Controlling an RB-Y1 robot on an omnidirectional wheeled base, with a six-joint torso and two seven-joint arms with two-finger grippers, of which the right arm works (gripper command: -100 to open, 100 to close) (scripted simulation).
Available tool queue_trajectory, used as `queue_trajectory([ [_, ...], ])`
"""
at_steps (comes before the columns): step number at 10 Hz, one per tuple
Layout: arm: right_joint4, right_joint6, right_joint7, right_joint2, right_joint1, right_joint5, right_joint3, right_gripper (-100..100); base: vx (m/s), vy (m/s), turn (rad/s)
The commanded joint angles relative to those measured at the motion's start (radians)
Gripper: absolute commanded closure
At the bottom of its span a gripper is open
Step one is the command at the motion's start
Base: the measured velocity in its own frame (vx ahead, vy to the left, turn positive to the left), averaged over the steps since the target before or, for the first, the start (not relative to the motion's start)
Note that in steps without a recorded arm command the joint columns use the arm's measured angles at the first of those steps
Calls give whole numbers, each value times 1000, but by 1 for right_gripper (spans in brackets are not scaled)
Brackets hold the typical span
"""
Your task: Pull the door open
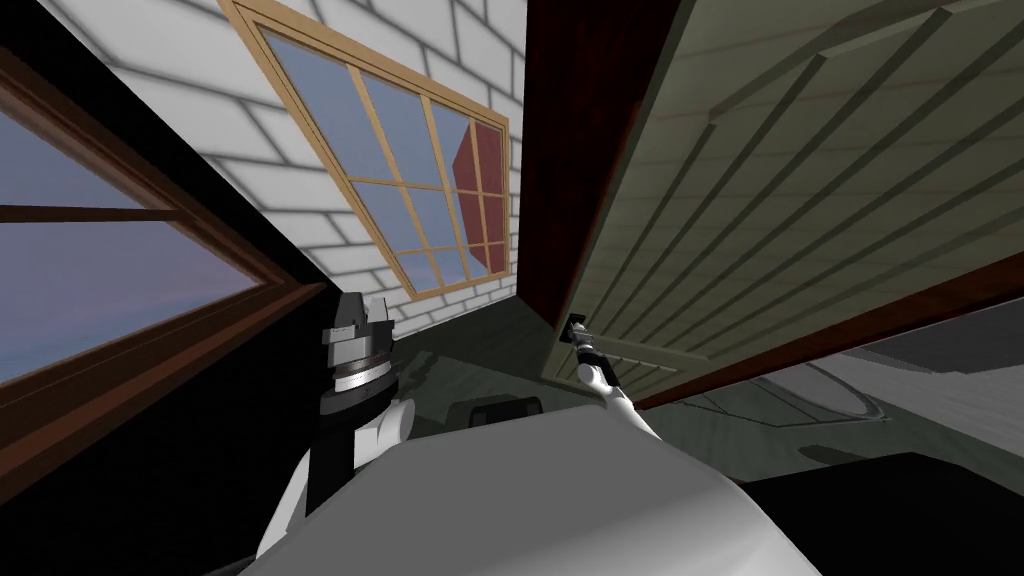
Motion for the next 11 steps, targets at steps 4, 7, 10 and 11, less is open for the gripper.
queue_trajectory([
  [4, -26, -12, -33, -35, 21, 2, 39, 100, -203, -24, 114],
  [7, -33, -9, -38, -42, 30, 1, 47, 100, -158, -36, 84],
  [10, -41, -20, -64, -67, 42, 6, 75, 100, -181, -32, 114],
  [11, -44, -24, -72, -76, 45, 7, 82, 100, -194, -39, 140],
])
